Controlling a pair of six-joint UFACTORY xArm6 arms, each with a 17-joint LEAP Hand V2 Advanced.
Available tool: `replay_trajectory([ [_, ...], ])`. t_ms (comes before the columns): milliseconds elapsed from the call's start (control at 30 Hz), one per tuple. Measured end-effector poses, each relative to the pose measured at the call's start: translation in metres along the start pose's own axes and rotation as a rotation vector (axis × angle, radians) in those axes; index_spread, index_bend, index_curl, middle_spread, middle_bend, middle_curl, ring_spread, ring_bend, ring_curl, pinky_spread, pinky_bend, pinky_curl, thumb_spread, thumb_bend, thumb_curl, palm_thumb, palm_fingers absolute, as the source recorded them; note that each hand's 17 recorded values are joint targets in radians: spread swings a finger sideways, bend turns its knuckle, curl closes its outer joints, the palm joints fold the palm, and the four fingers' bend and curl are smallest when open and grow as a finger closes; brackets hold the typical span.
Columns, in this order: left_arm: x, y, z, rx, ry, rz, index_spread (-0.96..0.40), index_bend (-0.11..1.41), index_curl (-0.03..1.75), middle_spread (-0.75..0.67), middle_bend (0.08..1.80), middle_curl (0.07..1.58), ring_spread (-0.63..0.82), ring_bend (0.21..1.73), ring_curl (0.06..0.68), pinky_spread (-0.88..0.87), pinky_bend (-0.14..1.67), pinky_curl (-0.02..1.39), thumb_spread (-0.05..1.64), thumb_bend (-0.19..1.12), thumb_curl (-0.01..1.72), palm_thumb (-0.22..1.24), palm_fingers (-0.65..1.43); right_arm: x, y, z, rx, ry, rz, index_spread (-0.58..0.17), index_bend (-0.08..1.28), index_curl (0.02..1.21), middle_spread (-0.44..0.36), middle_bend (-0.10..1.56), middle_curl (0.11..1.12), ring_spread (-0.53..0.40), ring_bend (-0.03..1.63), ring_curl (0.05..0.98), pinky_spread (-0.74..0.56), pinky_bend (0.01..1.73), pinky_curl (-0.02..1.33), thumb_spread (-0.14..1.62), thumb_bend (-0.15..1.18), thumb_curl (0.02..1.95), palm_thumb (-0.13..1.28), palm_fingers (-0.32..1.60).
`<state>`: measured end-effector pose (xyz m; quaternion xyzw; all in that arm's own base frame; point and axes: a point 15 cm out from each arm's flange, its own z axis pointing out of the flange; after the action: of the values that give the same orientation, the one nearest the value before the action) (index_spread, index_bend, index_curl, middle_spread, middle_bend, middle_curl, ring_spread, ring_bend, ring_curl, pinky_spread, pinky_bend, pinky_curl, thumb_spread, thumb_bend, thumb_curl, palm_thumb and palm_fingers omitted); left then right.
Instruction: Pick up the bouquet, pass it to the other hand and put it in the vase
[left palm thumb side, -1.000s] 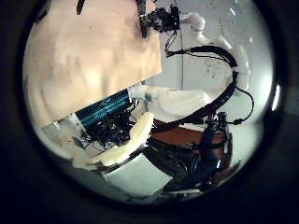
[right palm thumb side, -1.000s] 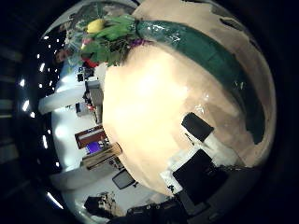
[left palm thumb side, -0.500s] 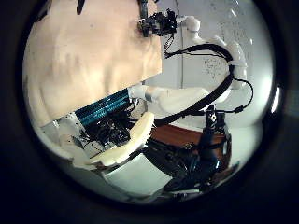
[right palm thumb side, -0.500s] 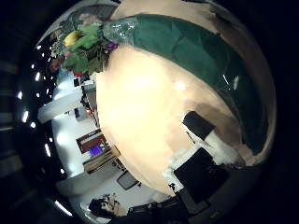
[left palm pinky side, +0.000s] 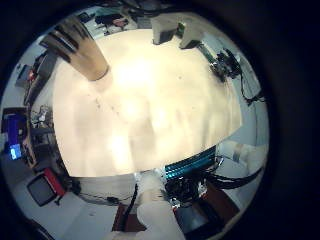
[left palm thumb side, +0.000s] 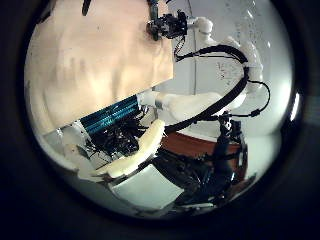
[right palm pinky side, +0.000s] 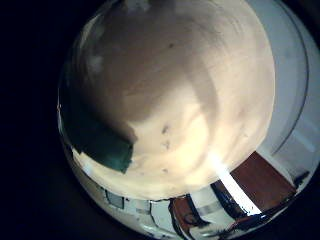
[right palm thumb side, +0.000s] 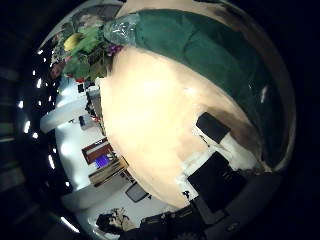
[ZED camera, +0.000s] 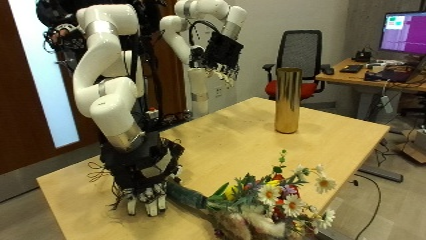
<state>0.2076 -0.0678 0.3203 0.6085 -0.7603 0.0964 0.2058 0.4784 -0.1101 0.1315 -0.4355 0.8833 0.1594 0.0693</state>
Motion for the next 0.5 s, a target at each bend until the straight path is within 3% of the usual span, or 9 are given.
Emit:
replay_trajectory([
  [500,0.0,0.0013,0.0003,-0.001,0.003,-0.002,0.25,0.17,0.32,0.49,0.2,0.31,0.6,0.49,0.184,0.57,0.21,0.31,0.88,-0.03,0.31,0.36,0.17,-0.004,-0.0061,0.005,-0.033,0.025,-0.017,-0.058,0.17,0.3,0.081,0.55,0.4,-0.032,0.87,0.272,0.08,0.51,0.22,0.96,-0.02,0.49,0.84,0.3],
])
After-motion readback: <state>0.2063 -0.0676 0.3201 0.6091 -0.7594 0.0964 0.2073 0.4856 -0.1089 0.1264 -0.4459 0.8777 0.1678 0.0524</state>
